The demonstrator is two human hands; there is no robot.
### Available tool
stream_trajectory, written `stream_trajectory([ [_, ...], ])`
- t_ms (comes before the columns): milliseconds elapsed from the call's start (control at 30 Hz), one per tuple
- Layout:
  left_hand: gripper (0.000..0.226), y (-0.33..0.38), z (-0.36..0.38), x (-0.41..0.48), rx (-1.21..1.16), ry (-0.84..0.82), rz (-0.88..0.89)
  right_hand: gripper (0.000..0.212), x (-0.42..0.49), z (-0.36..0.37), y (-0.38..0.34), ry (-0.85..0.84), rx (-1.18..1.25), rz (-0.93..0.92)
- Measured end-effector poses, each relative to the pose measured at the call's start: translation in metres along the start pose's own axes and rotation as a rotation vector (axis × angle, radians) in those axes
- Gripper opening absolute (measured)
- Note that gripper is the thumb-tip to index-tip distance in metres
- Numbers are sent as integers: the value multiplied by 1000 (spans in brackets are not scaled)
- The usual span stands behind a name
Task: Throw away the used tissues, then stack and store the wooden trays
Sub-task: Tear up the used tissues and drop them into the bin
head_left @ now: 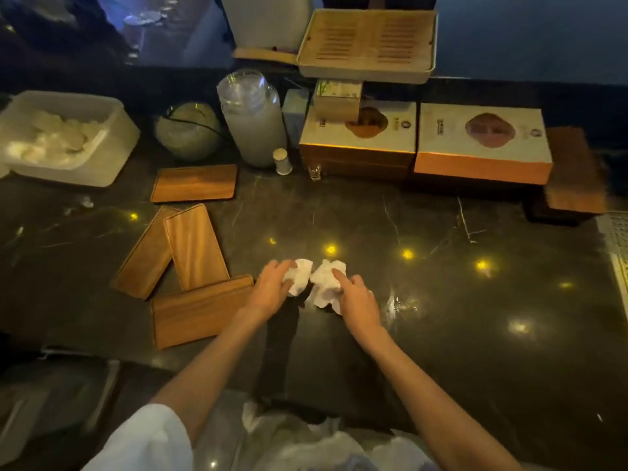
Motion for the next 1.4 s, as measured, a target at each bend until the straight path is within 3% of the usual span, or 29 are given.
stream_trajectory([
  [100, 28, 10, -9, -11, -74, 91, 96, 34, -12, -20, 24, 53, 210, -20],
  [200, 28, 21, -20, -24, -128, 158, 110, 36, -21, -35, 34, 120, 176, -40],
  [300, 27, 23, -28, -42, -146, 127, 140, 43, -33, -38, 30, 108, 211, -16],
  [467, 25, 15, -34, -87, -136, 104, 162, 34, -71, -21, 6, 178, 196, -11],
  [600, 27, 9, -34, -136, -233, 93, 243, 30, -116, -5, -24, 228, 308, -59],
  [700, 25, -5, -35, -177, -309, 74, 256, 17, -157, 13, -45, 219, 488, 5],
  [833, 24, -47, -32, -231, -354, 70, 278, 26, -220, 43, -67, 271, 369, 64],
  [967, 25, -91, -24, -293, -418, 39, 177, 39, -281, 81, -97, 204, 487, 224],
  [1067, 33, -114, -19, -338, -497, -130, 23, 42, -325, 110, -117, 168, 622, 188],
  [1200, 43, -123, -16, -375, -465, -316, 4, 48, -363, 127, -122, 206, 693, 221],
  [1400, 53, -109, -9, -407, -568, -218, -14, 42, -383, 127, -97, 282, 527, 171],
])
Point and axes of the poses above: each hand's wrist, its own x-axis towards the middle knuckle, its own z-axis out of the palm, y = z × x, the point moved 1 cm from there along x, towards the middle knuckle, and after that the axes turned 9 degrees about -x, right-handed, at the moved point
